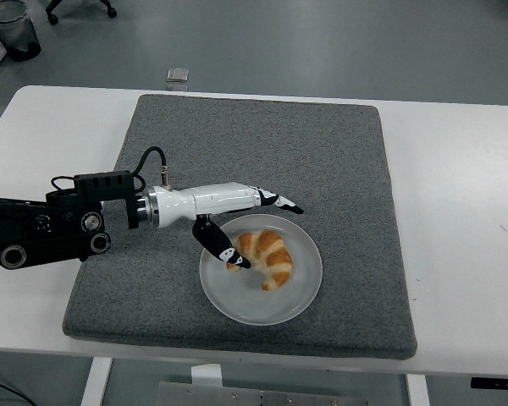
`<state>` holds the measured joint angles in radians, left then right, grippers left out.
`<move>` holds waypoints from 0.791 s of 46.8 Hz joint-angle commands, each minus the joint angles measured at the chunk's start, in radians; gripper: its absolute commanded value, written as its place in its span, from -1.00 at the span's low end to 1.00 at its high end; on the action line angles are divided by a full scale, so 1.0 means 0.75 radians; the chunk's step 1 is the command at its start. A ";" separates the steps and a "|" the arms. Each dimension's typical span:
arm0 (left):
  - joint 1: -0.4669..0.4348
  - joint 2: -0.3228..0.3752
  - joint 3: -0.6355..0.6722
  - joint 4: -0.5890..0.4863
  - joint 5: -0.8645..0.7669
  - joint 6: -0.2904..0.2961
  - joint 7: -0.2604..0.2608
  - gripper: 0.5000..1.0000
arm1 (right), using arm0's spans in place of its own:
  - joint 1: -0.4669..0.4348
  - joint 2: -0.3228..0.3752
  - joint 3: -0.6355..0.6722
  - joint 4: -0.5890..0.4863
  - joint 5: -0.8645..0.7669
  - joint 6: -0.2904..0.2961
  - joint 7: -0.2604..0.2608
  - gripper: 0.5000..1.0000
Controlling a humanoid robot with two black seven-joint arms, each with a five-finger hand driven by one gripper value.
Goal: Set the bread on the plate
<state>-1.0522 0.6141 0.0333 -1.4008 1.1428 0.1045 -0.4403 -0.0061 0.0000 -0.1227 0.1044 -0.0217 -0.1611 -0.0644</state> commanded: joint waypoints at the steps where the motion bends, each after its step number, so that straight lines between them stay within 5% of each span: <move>1: 0.002 0.018 -0.054 0.000 -0.026 -0.053 0.000 0.93 | 0.000 0.000 0.000 0.002 0.000 0.002 0.000 0.75; 19: -0.004 0.093 -0.480 0.041 -0.437 -0.399 0.002 0.94 | 0.000 0.000 0.000 0.004 0.000 0.002 0.000 0.75; 37: -0.029 0.085 -0.670 0.329 -1.049 -0.415 0.004 0.95 | 0.000 0.000 0.000 0.006 0.000 0.004 0.000 0.75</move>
<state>-1.0694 0.6792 -0.4695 -1.1934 0.4472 -0.2082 -0.4371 -0.0062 0.0000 -0.1228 0.1090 -0.0216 -0.1583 -0.0645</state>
